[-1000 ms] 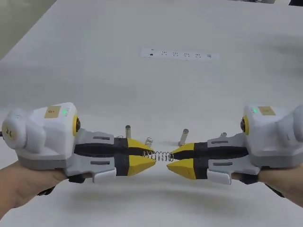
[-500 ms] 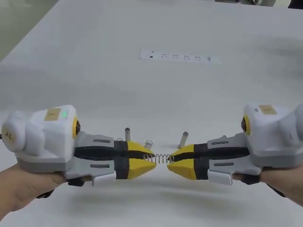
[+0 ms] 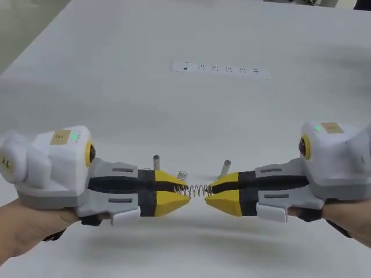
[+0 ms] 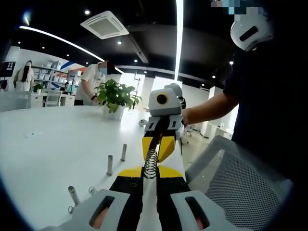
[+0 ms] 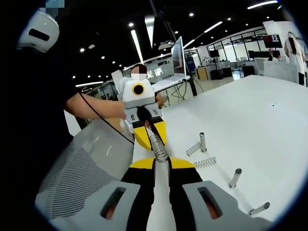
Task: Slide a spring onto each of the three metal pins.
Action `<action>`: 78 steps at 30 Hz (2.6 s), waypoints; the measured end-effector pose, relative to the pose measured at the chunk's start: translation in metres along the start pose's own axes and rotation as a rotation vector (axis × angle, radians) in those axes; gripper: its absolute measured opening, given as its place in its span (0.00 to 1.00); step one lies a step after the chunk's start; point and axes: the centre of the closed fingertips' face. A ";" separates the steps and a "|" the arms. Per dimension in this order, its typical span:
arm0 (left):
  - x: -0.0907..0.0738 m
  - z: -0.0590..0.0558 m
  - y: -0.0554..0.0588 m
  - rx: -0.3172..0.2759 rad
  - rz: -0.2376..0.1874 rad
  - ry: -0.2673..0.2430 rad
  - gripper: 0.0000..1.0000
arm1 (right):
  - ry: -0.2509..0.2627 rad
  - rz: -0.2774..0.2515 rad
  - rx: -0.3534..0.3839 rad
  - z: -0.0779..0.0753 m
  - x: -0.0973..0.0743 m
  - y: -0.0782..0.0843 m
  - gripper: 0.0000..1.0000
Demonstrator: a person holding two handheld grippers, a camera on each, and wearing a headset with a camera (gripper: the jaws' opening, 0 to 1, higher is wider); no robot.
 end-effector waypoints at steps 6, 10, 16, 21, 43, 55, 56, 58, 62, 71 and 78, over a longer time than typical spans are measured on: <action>0.000 -0.001 0.001 0.001 0.004 0.003 0.01 | -0.004 -0.026 0.002 -0.001 -0.001 -0.005 0.10; 0.000 -0.003 -0.001 0.003 -0.002 0.011 0.01 | -0.020 -0.054 0.015 -0.001 -0.002 -0.010 0.10; 0.000 -0.003 -0.003 0.001 -0.011 0.011 0.01 | -0.034 -0.063 0.017 0.001 -0.002 -0.011 0.12; -0.002 -0.002 -0.008 -0.008 -0.031 0.012 0.01 | -0.030 -0.058 0.022 0.000 -0.002 -0.009 0.12; -0.001 -0.004 -0.013 -0.004 -0.043 0.019 0.01 | -0.049 -0.100 0.039 0.003 -0.002 -0.015 0.09; -0.001 -0.005 -0.015 -0.005 -0.053 0.024 0.01 | -0.061 -0.115 0.054 0.006 -0.005 -0.017 0.09; -0.001 -0.005 -0.015 -0.004 -0.051 0.024 0.01 | -0.060 -0.113 0.052 0.006 -0.005 -0.017 0.09; -0.001 -0.005 -0.015 -0.003 -0.053 0.027 0.01 | -0.066 -0.115 0.058 0.007 -0.005 -0.017 0.09; 0.000 -0.006 -0.014 0.000 -0.049 0.029 0.01 | -0.069 -0.116 0.064 0.008 -0.005 -0.016 0.09; 0.001 -0.004 -0.010 0.007 -0.036 0.015 0.01 | -0.048 -0.089 0.039 0.006 -0.003 -0.014 0.08; 0.004 -0.002 -0.003 0.028 0.005 -0.008 0.01 | -0.029 0.024 -0.049 0.004 0.001 -0.010 0.07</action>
Point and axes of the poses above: the centre of the closed fingertips' face, and the gripper's own axes: x roughly forward along the fingers, z roughly to its left, y roughly out of its underside, and after that the axes turned 8 degrees about z, right-handed
